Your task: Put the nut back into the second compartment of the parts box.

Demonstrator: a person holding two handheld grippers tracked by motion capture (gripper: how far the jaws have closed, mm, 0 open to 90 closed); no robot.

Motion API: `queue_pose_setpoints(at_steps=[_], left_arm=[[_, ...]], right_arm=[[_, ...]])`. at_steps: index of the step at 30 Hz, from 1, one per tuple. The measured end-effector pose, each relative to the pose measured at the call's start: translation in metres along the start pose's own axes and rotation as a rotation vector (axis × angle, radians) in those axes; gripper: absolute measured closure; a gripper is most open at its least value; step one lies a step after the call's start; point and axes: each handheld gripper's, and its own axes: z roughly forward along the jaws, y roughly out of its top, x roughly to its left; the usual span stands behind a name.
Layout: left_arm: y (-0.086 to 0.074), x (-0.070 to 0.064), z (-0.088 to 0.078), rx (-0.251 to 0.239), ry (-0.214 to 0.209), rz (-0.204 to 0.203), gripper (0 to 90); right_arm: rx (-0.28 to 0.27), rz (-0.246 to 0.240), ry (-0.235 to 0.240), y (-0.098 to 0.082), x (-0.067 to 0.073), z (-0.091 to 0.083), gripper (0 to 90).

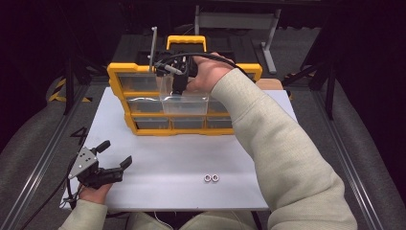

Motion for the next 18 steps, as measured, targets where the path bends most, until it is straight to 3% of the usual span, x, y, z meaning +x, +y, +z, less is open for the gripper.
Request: queue_pose_setpoints(at_steps=[15,18], left_arm=[[0.0006,-0.0028,0.0008,-0.002,-0.016,0.010,3.6],[0.0008,-0.0021,0.0011,0.006,-0.026,0.011,4.2]], right_arm=[[-0.013,-0.006,0.047,0.0010,-0.0072,0.0058,68.8],[-0.020,-0.013,0.031,0.0009,-0.0061,0.0038,65.0]])
